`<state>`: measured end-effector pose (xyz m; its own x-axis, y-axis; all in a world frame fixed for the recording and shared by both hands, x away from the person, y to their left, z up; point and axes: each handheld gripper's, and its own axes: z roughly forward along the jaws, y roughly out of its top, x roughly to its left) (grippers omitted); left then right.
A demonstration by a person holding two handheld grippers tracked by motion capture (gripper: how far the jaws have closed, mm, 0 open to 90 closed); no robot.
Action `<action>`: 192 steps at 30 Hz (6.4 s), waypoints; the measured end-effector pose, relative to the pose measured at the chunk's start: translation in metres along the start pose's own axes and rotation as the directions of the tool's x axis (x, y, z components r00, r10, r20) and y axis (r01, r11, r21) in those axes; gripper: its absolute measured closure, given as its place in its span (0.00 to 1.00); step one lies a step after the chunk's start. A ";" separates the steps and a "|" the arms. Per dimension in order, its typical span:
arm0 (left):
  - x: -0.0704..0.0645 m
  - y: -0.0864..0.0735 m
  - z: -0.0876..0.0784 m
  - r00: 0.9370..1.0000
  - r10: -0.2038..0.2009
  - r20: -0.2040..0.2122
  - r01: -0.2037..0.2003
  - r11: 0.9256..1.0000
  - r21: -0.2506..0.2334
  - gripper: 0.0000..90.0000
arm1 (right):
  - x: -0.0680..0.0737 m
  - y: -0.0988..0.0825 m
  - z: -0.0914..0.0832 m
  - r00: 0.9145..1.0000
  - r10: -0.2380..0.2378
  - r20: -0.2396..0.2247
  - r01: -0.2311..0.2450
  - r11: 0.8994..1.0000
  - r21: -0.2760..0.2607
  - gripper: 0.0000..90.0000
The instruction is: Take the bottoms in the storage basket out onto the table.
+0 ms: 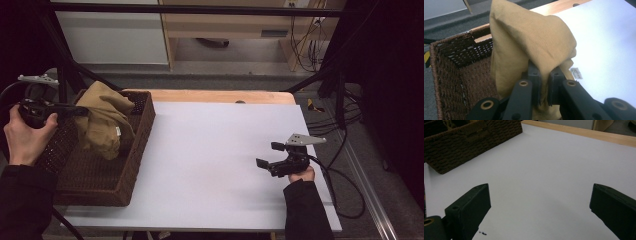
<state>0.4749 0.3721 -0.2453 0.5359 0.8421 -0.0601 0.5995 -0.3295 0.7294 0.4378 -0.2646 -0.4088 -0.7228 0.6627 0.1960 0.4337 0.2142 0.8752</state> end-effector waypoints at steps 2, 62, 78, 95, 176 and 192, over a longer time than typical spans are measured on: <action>0.000 0.000 -0.002 1.000 0.001 0.003 -0.001 1.000 0.002 0.92 | 0.000 0.000 0.000 1.000 0.000 0.000 0.000 1.000 -0.001 0.04; -0.040 0.027 -0.037 0.992 0.112 0.051 -0.111 0.993 -0.025 0.92 | 0.000 0.000 0.000 1.000 -0.002 0.000 0.002 1.000 0.004 0.04; -0.057 0.036 -0.030 0.985 0.139 0.101 -0.136 0.990 -0.033 0.92 | 0.000 0.000 0.000 1.000 -0.002 0.000 0.002 1.000 0.003 0.04; -0.079 0.046 -0.022 0.973 0.185 0.138 -0.182 0.983 -0.034 0.92 | 0.000 0.000 0.000 1.000 0.001 0.000 -0.001 1.000 0.001 0.04; -0.149 0.046 0.061 0.905 0.279 0.322 -0.295 0.956 0.001 0.92 | 0.000 0.000 0.000 1.000 -0.001 -0.002 0.001 1.000 0.007 0.04; -0.159 0.036 0.082 0.895 0.286 0.341 -0.315 0.949 0.030 0.92 | 0.000 0.000 0.000 1.000 -0.001 -0.001 0.001 1.000 0.007 0.04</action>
<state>0.4604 0.1909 -0.2654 0.8544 0.5138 -0.0776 0.4179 -0.5906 0.6903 0.4375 -0.2642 -0.4091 -0.7237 0.6619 0.1954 0.4366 0.2199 0.8724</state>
